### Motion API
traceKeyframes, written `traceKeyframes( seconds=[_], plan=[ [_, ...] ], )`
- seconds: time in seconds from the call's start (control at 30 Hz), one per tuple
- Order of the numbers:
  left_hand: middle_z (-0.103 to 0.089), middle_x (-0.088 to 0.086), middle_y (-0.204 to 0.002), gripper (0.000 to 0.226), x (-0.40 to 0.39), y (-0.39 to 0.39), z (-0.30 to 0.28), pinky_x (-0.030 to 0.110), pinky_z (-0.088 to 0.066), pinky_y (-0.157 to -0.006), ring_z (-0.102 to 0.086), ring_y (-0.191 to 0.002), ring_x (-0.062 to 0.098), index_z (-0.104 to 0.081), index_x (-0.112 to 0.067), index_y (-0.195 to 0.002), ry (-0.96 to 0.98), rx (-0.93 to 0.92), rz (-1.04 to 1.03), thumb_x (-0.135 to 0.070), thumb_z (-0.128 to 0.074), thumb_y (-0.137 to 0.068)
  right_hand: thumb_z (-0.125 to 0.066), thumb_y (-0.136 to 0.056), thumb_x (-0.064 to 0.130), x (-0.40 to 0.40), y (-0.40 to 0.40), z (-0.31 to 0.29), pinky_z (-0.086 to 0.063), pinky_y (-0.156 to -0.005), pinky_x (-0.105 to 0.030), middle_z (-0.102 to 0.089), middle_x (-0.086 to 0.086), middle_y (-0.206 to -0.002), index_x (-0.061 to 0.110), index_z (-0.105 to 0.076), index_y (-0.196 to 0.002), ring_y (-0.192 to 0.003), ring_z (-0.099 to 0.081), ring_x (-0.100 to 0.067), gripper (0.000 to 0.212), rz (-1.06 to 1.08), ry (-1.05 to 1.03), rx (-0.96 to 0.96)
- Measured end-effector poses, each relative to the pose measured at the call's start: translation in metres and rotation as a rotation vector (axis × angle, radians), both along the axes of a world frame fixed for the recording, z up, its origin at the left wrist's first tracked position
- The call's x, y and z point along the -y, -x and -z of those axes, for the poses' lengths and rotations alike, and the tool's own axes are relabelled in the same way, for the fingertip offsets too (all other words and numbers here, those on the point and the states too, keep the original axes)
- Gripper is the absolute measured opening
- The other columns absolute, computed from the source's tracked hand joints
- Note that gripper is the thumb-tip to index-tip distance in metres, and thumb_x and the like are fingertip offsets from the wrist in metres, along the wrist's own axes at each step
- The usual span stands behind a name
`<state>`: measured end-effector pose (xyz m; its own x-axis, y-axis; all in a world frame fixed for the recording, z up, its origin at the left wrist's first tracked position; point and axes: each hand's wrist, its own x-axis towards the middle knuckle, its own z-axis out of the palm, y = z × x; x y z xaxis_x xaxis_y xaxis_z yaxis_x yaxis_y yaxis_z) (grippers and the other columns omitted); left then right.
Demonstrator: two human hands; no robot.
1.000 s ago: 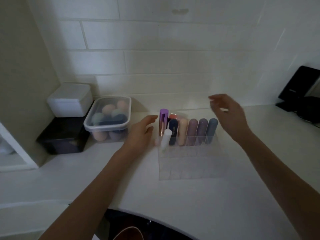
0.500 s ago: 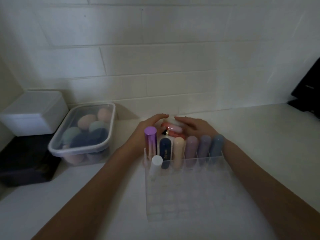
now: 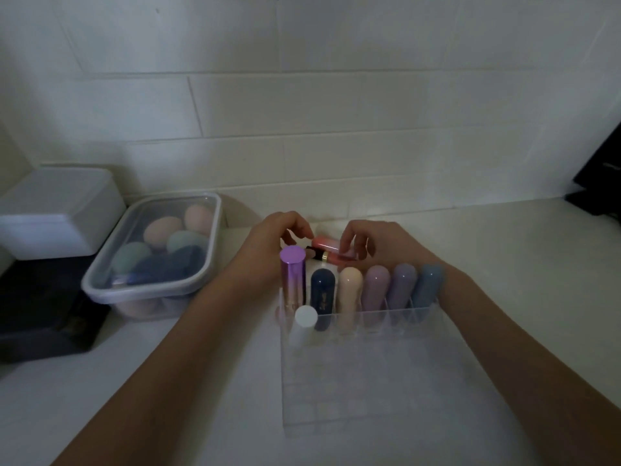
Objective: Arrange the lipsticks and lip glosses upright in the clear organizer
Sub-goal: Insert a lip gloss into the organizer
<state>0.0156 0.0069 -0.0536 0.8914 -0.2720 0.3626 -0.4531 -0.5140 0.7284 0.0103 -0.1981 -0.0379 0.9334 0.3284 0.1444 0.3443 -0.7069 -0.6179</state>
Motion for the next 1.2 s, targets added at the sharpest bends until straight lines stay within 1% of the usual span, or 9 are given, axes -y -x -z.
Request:
traceKeyframes(
  seconds=[0.13, 0.33, 0.53, 0.7, 0.83, 0.93, 1.03, 1.1, 1.2],
  plan=[
    [-0.050, -0.017, -0.078, 0.028, 0.002, -0.006, 0.005, 0.001, -0.038, -0.059, -0.048, -0.067, -0.002, -0.058, -0.026, -0.081, -0.123, -0.050, -0.016, -0.003, -0.072, -0.074, -0.074, -0.076, 0.023, 0.000, 0.000, 0.009, -0.043, -0.068, -0.019, -0.060, 0.001, -0.077, 0.014, -0.067, -0.086, -0.072, -0.056, -0.011, 0.015, -0.009, -0.033, 0.007],
    [-0.056, -0.015, -0.068, 0.018, 0.002, -0.010, 0.010, 0.008, -0.041, -0.057, -0.050, -0.061, -0.002, -0.065, -0.019, -0.080, -0.145, -0.147, -0.008, -0.002, -0.070, -0.075, -0.071, -0.079, 0.014, -0.003, 0.007, 0.009, -0.039, -0.063, -0.003, -0.062, 0.011, -0.073, 0.009, -0.070, -0.082, -0.063, -0.057, 0.008, 0.006, 0.005, -0.179, -0.067],
    [-0.059, -0.003, -0.085, 0.030, -0.004, -0.001, 0.001, 0.023, -0.050, -0.067, -0.054, -0.070, 0.010, -0.059, -0.019, -0.098, -0.065, -0.148, -0.007, 0.003, -0.067, -0.078, -0.072, -0.080, 0.020, 0.001, 0.005, 0.003, -0.049, -0.070, -0.018, -0.068, -0.001, -0.086, 0.020, -0.073, -0.091, -0.076, -0.061, -0.013, 0.010, 0.031, -0.255, -0.075],
    [-0.056, -0.002, -0.097, 0.034, -0.009, 0.012, -0.010, 0.029, -0.049, -0.083, -0.057, -0.090, 0.020, -0.059, -0.015, -0.111, -0.118, -0.268, 0.052, 0.005, -0.061, -0.083, -0.072, -0.079, 0.022, 0.009, 0.004, -0.007, -0.042, -0.062, -0.024, -0.062, 0.003, -0.075, 0.020, -0.072, -0.087, -0.063, -0.051, -0.013, 0.009, 0.090, -0.267, -0.006],
    [-0.057, -0.006, -0.096, 0.033, -0.016, 0.029, -0.019, 0.035, -0.048, -0.093, -0.059, -0.099, 0.022, -0.056, -0.013, -0.113, -0.096, -0.352, 0.079, -0.001, -0.063, -0.083, -0.072, -0.062, 0.047, 0.008, 0.010, -0.013, -0.048, -0.055, -0.024, -0.068, -0.004, -0.080, 0.018, -0.065, -0.085, -0.057, -0.060, -0.015, 0.038, 0.149, -0.421, -0.105],
    [-0.064, -0.004, -0.103, 0.041, -0.022, 0.041, -0.017, 0.038, -0.050, -0.096, -0.062, -0.102, 0.020, -0.057, -0.020, -0.110, -0.089, -0.404, 0.093, -0.024, -0.062, -0.069, -0.071, -0.077, 0.023, 0.009, 0.011, -0.015, -0.054, -0.058, -0.027, -0.069, -0.007, -0.080, 0.015, -0.058, -0.107, -0.060, -0.068, -0.019, 0.034, 0.135, -0.475, -0.127],
    [-0.069, 0.004, -0.107, 0.043, -0.028, 0.051, -0.010, 0.040, -0.051, -0.096, -0.064, -0.104, 0.022, -0.062, -0.020, -0.110, -0.082, -0.417, 0.159, -0.029, -0.064, -0.068, -0.068, -0.082, 0.013, 0.010, 0.016, -0.022, -0.059, -0.065, -0.028, -0.069, -0.013, -0.087, 0.036, -0.045, -0.130, -0.071, -0.073, -0.025, 0.058, 0.065, -0.465, -0.124],
    [-0.070, 0.008, -0.106, 0.036, -0.029, 0.055, -0.008, 0.033, -0.055, -0.089, -0.066, -0.101, 0.026, -0.064, -0.017, -0.110, -0.017, -0.411, 0.139, -0.019, -0.068, -0.075, -0.066, -0.084, 0.009, 0.010, 0.022, -0.030, -0.060, -0.068, -0.031, -0.068, -0.017, -0.089, 0.044, -0.042, -0.132, -0.072, -0.073, -0.028, 0.064, 0.024, -0.495, -0.116],
    [-0.071, 0.013, -0.105, 0.028, -0.025, 0.059, -0.006, 0.019, -0.055, -0.077, -0.068, -0.097, 0.026, -0.065, -0.012, -0.109, 0.073, -0.371, 0.086, -0.002, -0.065, -0.083, -0.067, -0.082, 0.005, 0.011, 0.029, -0.045, -0.061, -0.069, -0.036, -0.069, -0.022, -0.090, 0.036, -0.045, -0.128, -0.073, -0.073, -0.028, 0.060, 0.013, -0.499, -0.042]
  ],
)
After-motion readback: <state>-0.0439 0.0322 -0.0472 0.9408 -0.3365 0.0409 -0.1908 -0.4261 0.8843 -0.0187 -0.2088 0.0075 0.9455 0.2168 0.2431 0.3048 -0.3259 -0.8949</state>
